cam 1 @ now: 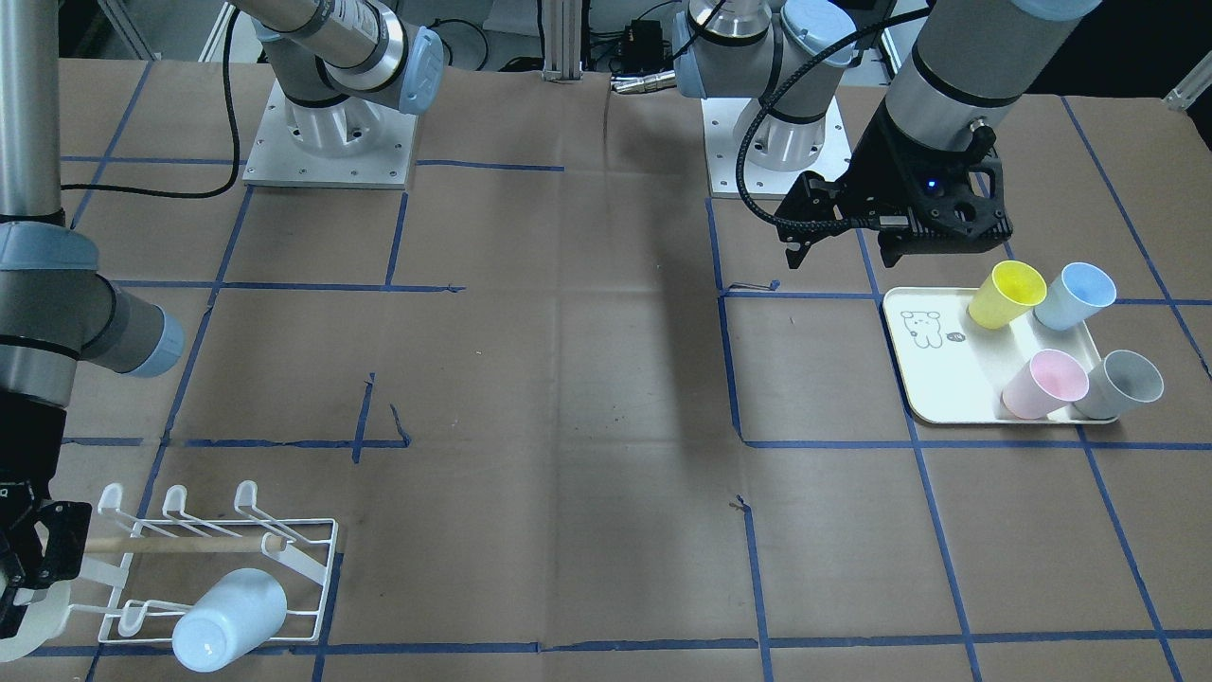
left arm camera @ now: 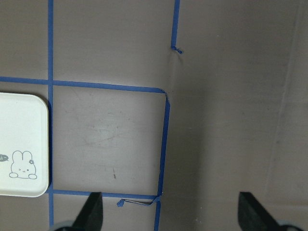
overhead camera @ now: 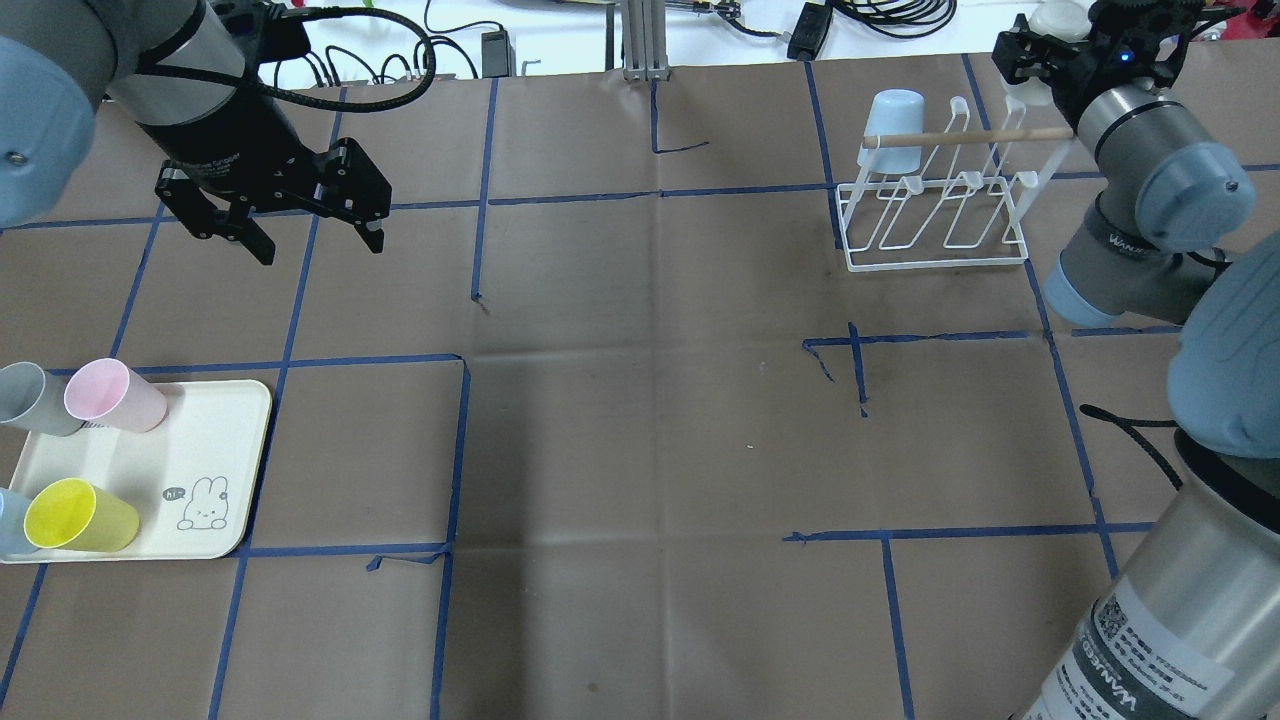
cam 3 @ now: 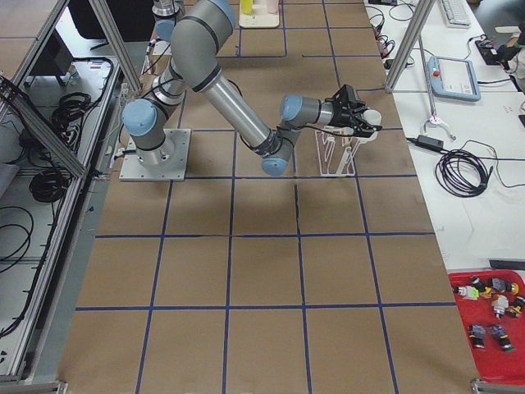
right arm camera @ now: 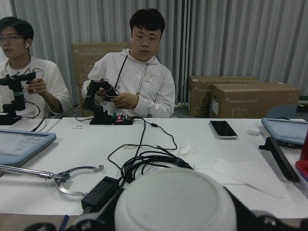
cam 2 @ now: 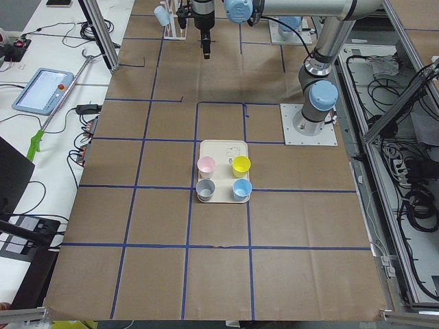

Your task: Transfer IKEA cup to right arm and place on rack

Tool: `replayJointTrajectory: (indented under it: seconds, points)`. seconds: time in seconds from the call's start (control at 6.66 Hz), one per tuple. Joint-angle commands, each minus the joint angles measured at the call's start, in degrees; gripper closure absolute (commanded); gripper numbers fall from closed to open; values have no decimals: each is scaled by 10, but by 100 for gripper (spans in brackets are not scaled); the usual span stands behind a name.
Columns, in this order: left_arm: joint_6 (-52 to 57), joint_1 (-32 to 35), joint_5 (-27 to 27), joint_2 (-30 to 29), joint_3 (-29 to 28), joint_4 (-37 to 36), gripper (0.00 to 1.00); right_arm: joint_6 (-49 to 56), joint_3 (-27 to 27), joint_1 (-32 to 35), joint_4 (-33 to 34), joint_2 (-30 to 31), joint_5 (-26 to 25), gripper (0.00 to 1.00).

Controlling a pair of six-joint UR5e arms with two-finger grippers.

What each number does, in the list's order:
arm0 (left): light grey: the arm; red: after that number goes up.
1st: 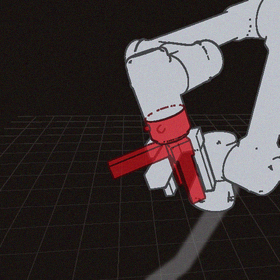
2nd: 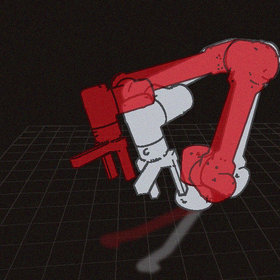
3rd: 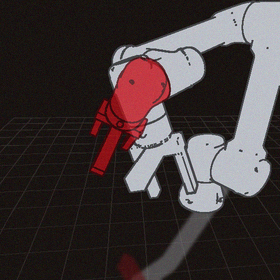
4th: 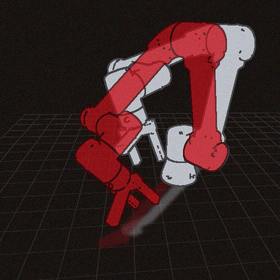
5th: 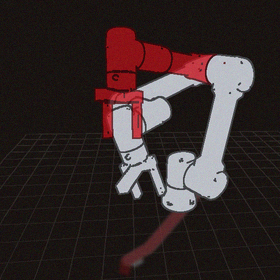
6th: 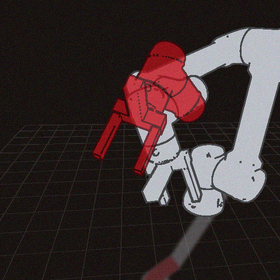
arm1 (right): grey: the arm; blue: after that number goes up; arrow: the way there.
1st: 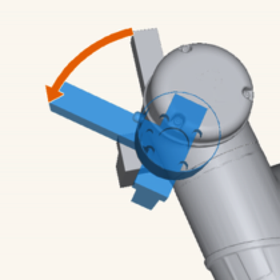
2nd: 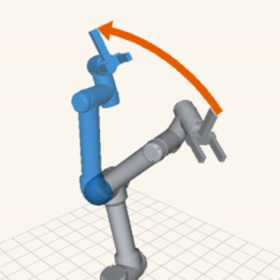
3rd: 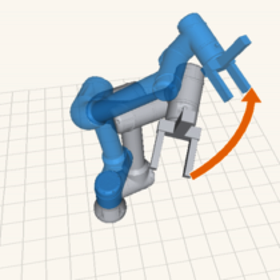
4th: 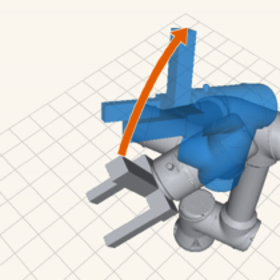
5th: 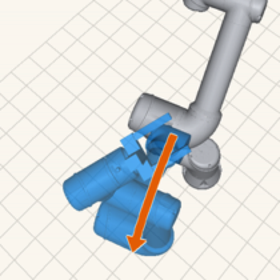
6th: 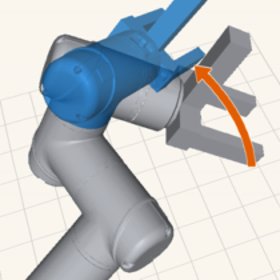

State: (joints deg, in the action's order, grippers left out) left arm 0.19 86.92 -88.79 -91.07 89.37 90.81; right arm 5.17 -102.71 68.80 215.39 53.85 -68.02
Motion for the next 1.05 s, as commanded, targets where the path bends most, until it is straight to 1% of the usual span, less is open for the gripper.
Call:
replayJointTrajectory:
  seconds: [0.0, 0.3, 0.45, 0.75, 0.9]
  points:
    - [9, 0, -1, 0, -2, -10, 1, -1, 6, -2, 1, -15, 0, 86]
    - [9, 0, -4, -1, -2, -10, 0, -2, 6, -2, 2, -26, 0, 86]
    - [8, 0, -39, -6, -2, -16, 0, -2, 3, -1, 3, -32, 0, 86]
    - [3, 1, -36, -8, -3, -24, 0, -7, 1, 2, 3, -36, 0, 83]
    - [9, 3, -34, -9, -3, -27, 0, -1, 1, 2, 3, -35, 0, 63]
